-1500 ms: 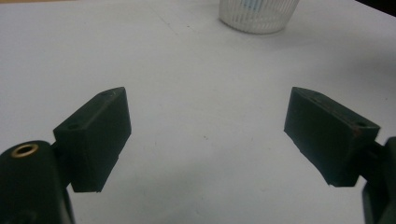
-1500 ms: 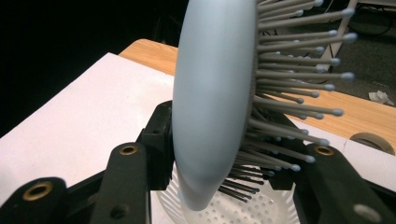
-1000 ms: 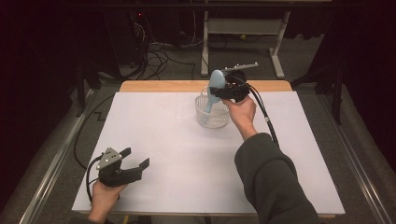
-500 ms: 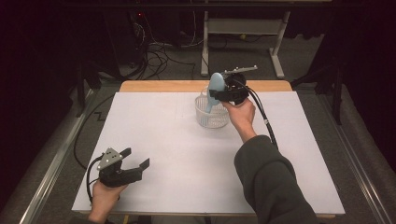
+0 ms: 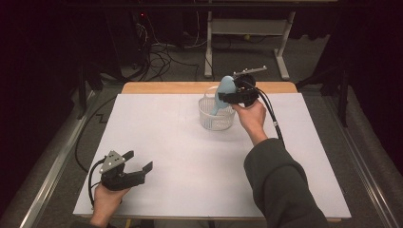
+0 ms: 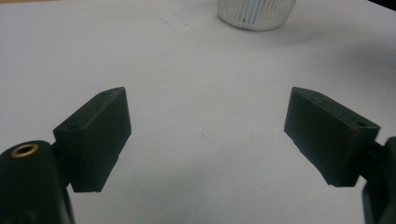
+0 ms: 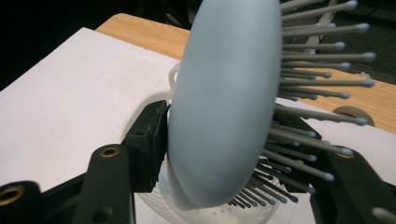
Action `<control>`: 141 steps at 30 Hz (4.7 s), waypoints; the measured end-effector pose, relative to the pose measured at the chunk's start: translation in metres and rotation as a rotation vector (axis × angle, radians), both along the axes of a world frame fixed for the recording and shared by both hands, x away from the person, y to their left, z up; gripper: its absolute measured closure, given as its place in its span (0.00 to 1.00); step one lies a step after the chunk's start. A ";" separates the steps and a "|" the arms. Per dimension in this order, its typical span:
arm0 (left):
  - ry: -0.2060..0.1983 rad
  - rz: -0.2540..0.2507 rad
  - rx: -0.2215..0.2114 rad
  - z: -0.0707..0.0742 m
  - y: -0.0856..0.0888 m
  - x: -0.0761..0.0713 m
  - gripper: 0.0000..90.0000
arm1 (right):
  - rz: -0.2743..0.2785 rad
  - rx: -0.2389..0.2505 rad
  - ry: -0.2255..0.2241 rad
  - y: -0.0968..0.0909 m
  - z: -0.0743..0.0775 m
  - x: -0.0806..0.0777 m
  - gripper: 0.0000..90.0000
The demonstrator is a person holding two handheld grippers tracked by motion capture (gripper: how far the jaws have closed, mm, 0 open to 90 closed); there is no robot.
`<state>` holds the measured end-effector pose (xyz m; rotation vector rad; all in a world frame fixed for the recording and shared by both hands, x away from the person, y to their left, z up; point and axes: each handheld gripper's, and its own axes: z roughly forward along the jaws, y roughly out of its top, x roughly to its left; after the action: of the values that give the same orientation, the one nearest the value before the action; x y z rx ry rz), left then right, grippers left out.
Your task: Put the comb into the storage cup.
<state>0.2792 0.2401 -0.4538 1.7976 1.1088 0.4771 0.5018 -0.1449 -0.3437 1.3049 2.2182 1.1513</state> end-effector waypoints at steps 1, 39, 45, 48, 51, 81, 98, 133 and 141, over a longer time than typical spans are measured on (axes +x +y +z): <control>0.000 0.001 -0.001 0.000 0.000 0.000 0.16 | -0.001 -0.002 0.002 0.000 0.000 0.000 0.49; -0.006 0.005 0.009 0.001 0.001 0.004 0.16 | -0.046 0.022 0.101 -0.035 -0.015 0.000 0.38; -0.006 0.007 0.009 0.001 0.001 0.004 0.16 | -0.051 0.020 0.119 -0.040 -0.020 0.000 0.35; -0.007 0.007 0.008 0.001 0.001 0.004 0.16 | -0.052 0.015 0.120 -0.042 -0.018 -0.002 0.35; -0.009 0.007 0.005 0.001 0.001 0.003 0.16 | -0.048 0.006 0.105 -0.043 -0.015 -0.004 0.36; -0.008 0.032 -0.002 0.002 0.006 0.000 0.16 | -0.047 -0.017 0.010 -0.058 -0.003 -0.032 0.32; -0.011 0.037 -0.020 0.001 0.007 0.000 0.16 | -0.015 -0.056 -0.025 -0.067 -0.001 -0.045 0.33; -0.004 0.043 -0.015 0.000 0.007 0.002 0.16 | 0.009 -0.015 -0.074 -0.097 0.010 -0.071 0.31; -0.003 0.044 -0.020 0.000 0.007 0.002 0.16 | 0.014 -0.010 -0.082 -0.102 0.008 -0.079 0.31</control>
<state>0.2813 0.2472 -0.4538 1.7578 1.1492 0.4928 0.4226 -0.2469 -0.3358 1.2183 2.1752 1.1758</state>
